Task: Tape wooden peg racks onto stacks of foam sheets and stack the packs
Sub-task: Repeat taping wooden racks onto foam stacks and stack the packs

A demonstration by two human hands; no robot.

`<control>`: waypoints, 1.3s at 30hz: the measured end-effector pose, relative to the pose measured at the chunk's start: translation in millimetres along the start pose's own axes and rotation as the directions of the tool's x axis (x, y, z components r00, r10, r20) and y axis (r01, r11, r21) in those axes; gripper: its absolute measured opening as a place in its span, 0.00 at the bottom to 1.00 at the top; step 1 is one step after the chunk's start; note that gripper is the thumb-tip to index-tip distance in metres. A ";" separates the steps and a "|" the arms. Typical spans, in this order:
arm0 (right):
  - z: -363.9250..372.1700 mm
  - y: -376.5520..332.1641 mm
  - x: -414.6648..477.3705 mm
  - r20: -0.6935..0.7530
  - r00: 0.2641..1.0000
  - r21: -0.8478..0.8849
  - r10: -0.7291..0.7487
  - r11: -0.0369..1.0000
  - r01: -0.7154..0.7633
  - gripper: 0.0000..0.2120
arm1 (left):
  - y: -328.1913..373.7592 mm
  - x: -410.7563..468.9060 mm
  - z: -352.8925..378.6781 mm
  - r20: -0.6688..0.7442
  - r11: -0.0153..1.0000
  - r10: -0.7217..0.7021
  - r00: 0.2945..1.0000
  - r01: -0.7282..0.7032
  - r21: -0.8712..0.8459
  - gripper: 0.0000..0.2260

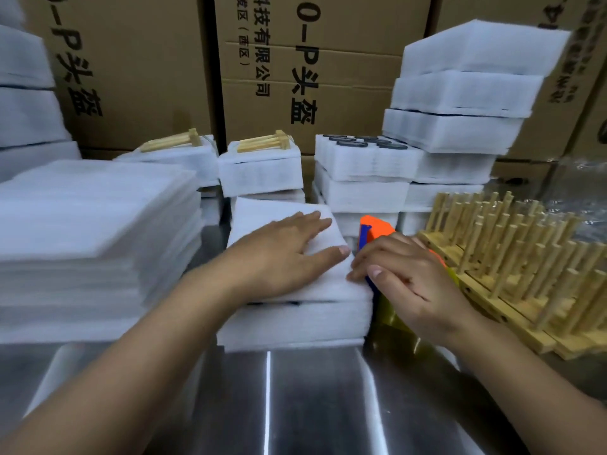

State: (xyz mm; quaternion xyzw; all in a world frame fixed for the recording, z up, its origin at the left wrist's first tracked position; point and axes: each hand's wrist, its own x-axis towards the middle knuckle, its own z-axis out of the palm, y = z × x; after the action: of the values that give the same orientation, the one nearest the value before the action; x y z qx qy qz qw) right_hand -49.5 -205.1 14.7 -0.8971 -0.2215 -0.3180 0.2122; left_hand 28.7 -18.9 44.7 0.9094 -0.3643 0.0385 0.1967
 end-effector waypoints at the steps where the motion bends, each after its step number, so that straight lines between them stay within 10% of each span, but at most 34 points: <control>1: -0.2 -0.5 -0.2 0.002 1.000 -0.012 -0.009 1.000 0.009 0.20 | 0.8 1.0 6.8 0.101 0.997 -0.024 0.995 0.017 0.070 0.33; 7: -22.6 8.4 6.6 -0.359 0.907 -0.131 0.220 0.950 -0.283 0.21 | -5.2 4.3 15.0 0.200 0.991 -0.063 0.978 0.037 0.132 0.33; 13: -58.9 45.1 -6.6 -0.341 0.606 -0.526 0.719 0.388 -0.757 0.14 | -4.3 1.8 15.5 0.193 0.992 -0.060 0.979 0.038 0.118 0.33; 39: -83.3 50.0 10.7 -0.531 0.672 -0.053 0.517 0.771 -0.635 0.20 | -2.2 -1.8 12.6 0.184 0.996 -0.065 0.981 0.051 0.080 0.32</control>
State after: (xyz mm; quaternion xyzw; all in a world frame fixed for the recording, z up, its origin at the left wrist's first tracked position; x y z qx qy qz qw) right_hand -55.1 -286.4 68.8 -0.8286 0.1748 -0.4728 0.2437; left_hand 27.9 -21.1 32.0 0.9259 -0.3530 -0.0390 0.1288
